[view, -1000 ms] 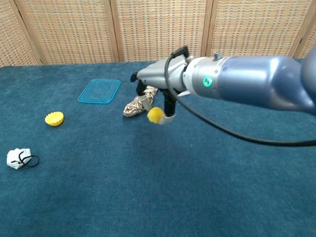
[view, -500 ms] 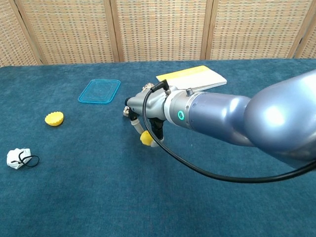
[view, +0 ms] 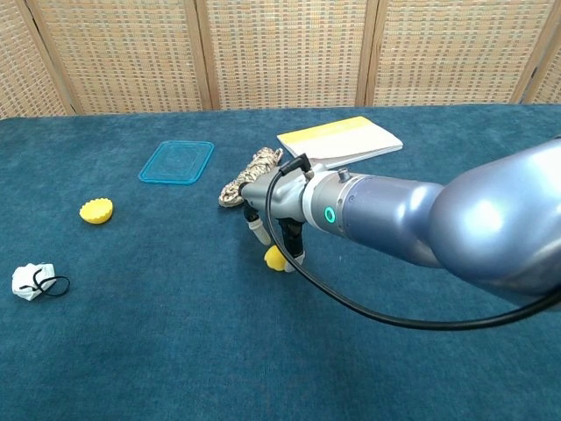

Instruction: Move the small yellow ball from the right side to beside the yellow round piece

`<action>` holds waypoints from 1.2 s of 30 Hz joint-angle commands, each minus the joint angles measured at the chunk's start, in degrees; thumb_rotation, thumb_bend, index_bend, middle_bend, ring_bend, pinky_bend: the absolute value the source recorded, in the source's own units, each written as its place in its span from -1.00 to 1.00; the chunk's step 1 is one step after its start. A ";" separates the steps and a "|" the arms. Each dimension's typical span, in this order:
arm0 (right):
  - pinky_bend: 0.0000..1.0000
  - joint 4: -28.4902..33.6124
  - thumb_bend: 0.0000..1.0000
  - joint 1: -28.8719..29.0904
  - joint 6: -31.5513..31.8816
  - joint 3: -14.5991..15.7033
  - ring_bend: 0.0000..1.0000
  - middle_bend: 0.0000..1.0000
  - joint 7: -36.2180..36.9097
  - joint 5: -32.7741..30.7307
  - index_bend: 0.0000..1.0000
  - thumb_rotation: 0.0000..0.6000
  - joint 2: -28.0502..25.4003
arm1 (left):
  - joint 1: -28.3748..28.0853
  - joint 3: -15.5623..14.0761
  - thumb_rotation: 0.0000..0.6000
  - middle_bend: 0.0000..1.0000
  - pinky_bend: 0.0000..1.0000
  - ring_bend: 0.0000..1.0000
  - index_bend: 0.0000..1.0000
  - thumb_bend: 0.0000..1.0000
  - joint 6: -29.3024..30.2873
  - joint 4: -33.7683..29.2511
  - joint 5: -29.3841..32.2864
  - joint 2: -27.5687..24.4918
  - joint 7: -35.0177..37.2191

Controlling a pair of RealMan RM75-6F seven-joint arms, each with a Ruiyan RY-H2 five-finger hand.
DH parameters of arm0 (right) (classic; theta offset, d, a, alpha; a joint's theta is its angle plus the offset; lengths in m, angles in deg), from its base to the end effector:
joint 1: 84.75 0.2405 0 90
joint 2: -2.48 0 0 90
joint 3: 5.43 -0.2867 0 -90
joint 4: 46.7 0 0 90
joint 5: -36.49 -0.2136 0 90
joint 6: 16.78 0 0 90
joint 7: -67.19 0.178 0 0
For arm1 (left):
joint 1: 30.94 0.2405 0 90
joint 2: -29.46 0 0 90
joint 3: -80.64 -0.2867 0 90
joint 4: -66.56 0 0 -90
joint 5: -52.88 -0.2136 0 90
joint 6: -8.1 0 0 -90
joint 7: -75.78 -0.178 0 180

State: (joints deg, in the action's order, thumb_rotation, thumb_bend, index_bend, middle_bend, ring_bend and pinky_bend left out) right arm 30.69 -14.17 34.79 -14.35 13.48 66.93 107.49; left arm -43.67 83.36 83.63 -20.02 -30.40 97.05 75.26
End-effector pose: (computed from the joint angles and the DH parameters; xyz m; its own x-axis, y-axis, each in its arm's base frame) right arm -0.0205 -0.4033 -0.1488 0.7704 -0.2317 0.5940 -0.6001 -0.5782 0.5527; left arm -0.3424 0.2651 0.1341 0.4425 0.1082 0.8902 0.8964 -0.0817 -0.4356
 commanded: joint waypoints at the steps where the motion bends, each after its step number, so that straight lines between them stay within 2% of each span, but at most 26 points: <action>1: -1.00 0.00 -0.73 -0.05 0.20 0.13 -1.00 -1.00 0.06 0.17 -0.12 1.00 0.01 | 0.04 0.05 1.00 -1.00 -1.00 -1.00 -1.00 -1.00 0.13 -0.04 0.07 -0.06 0.13; 6: -1.00 0.75 -0.73 -0.26 0.76 0.19 -1.00 -1.00 0.27 0.66 -0.31 1.00 -0.37 | 0.10 0.09 1.00 -1.00 -1.00 -1.00 -1.00 -1.00 0.30 -0.07 0.13 -0.17 0.39; 11: -1.00 5.08 -0.73 -1.13 2.39 -0.10 -1.00 -1.00 1.38 2.67 -0.31 1.00 -2.98 | 0.11 0.02 1.00 -1.00 -1.00 -1.00 -1.00 -1.00 0.40 0.07 0.04 -0.17 0.56; 15: -1.00 12.02 -0.73 -3.18 5.62 0.38 -1.00 -1.00 2.49 6.53 -0.33 1.00 -8.97 | 0.16 0.02 1.00 -1.00 -1.00 -1.00 -1.00 -1.00 0.55 0.13 0.01 -0.23 0.88; 18: -1.00 15.83 -0.73 -6.87 8.73 2.31 -1.00 -1.00 6.12 13.16 -0.38 1.00 -14.76 | 0.40 0.02 1.00 -1.00 -1.00 -1.00 -1.00 -1.00 1.16 0.03 -0.22 -0.39 1.32; 19: -1.00 16.20 -0.72 -8.90 10.12 3.39 -1.00 -1.00 8.90 17.20 -0.40 1.00 -17.06 | 0.49 -0.03 1.00 -1.00 -1.00 -1.00 -1.00 -1.00 1.38 0.04 -0.38 -0.41 1.47; 22: -1.00 12.39 -0.81 -15.37 15.96 6.76 -1.00 -1.00 20.63 31.08 -0.52 1.00 -22.73 | 0.67 -0.14 1.00 -1.00 -1.00 -1.00 -1.00 -1.00 2.04 -0.02 -0.97 -0.52 1.70; 24: -1.00 8.49 -0.95 -18.47 18.83 8.25 -1.00 -1.00 28.11 36.87 -0.67 1.00 -24.53 | 0.76 -0.19 1.00 -1.00 -1.00 -1.00 -1.00 -1.00 2.36 -0.14 -1.24 -0.60 1.74; 26: -1.00 3.57 -1.00 -22.46 22.86 9.27 -1.00 -1.00 35.71 40.54 -0.83 1.00 -26.19 | 0.88 -0.30 1.00 -1.00 -1.00 -1.00 -1.00 -1.00 2.73 -0.29 -1.61 -0.70 1.84; 29: -1.00 -1.61 -1.00 -27.14 27.13 9.68 -1.00 -1.00 41.04 41.78 -1.00 1.00 -27.00 | 0.73 -0.22 1.00 -1.00 -1.00 -1.00 -1.00 -1.00 3.34 -0.23 -2.63 -0.76 3.33; 31: -1.00 -3.31 -1.00 -31.15 28.98 10.17 -1.00 -1.00 44.32 41.11 -1.00 1.00 -27.84 | 0.43 0.09 1.00 -1.00 -1.00 -1.00 -1.00 -1.00 3.89 0.83 -3.42 -0.57 4.98; 34: -1.00 -3.37 -1.00 -37.49 31.60 11.71 -1.00 -1.00 49.01 40.49 -1.00 1.00 -29.61 | -1.05 0.61 1.00 -1.00 -1.00 -1.00 -1.00 -1.00 3.42 2.03 -4.86 -0.40 5.85; 35: -1.00 -2.17 -1.00 -41.84 33.52 13.31 -1.00 -1.00 51.27 39.68 -1.00 1.00 -30.36 | -2.99 0.75 1.00 -1.00 -1.00 -1.00 -1.00 -1.00 1.92 1.66 -6.71 -0.69 8.52; 36: -1.00 -1.74 -1.00 -43.21 34.41 13.72 -1.00 -1.00 51.99 40.27 -1.00 1.00 -30.58 | -3.78 0.77 1.00 -1.00 -1.00 -1.00 -1.00 -1.00 1.22 1.83 -7.30 -0.96 9.54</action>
State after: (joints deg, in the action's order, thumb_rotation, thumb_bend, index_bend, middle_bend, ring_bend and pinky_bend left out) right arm 28.47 -49.76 63.98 -3.83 60.69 106.09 79.89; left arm -44.96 83.76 86.63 -18.16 -35.41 96.45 81.39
